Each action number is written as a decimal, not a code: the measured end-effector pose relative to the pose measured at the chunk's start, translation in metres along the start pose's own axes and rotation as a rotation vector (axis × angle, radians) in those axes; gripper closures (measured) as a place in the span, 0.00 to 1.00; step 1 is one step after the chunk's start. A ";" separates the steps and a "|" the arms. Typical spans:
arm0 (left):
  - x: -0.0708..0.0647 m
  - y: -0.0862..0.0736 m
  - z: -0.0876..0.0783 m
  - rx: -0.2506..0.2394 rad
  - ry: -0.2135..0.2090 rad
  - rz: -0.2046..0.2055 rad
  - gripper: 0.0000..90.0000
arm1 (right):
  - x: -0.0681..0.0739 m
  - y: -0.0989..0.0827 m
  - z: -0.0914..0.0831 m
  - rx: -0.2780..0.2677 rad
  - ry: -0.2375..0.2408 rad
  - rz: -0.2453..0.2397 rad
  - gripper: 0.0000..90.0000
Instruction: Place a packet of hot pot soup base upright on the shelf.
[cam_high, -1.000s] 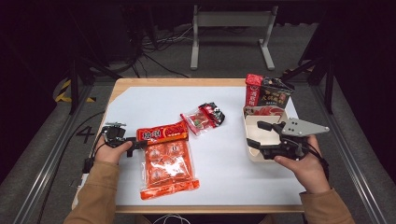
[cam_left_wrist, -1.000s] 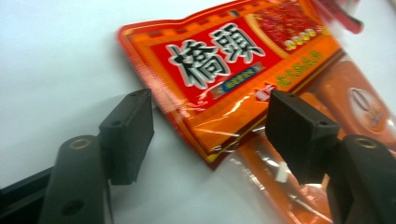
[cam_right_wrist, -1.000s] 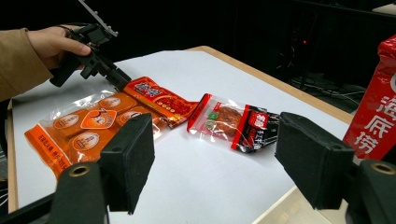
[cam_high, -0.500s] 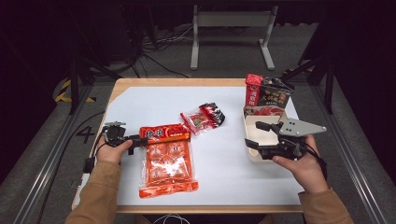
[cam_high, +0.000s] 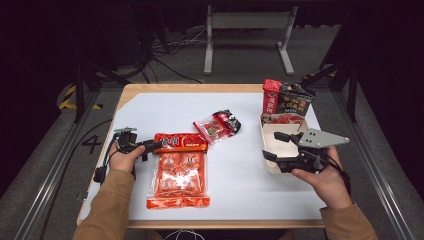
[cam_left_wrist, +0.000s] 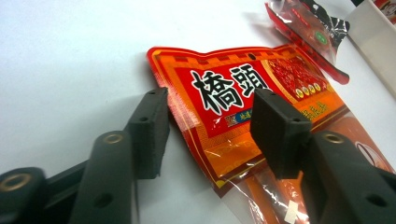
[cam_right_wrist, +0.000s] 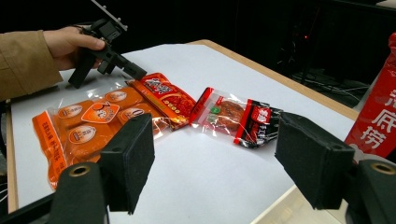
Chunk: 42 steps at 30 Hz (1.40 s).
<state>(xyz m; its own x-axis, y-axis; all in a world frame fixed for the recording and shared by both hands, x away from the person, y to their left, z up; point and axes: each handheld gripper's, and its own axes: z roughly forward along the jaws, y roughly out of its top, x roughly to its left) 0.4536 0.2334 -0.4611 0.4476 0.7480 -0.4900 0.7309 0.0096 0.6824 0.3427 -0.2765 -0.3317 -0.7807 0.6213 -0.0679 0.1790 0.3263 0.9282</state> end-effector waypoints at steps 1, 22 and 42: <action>0.000 0.001 0.000 -0.007 -0.007 0.002 0.61 | 0.000 0.000 -0.001 0.000 -0.003 -0.001 0.32; -0.015 0.013 0.022 0.078 0.045 0.232 0.89 | 0.004 -0.007 -0.009 0.020 -0.026 0.005 0.32; -0.036 0.025 -0.016 -0.044 -0.069 0.313 1.00 | 0.013 -0.003 0.018 0.032 0.026 0.003 0.47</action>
<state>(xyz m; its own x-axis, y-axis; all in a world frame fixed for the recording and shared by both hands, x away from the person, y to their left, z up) 0.4473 0.2174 -0.4174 0.6819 0.6727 -0.2871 0.5299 -0.1839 0.8279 0.3428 -0.2564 -0.3422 -0.7954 0.6036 -0.0547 0.2006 0.3474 0.9160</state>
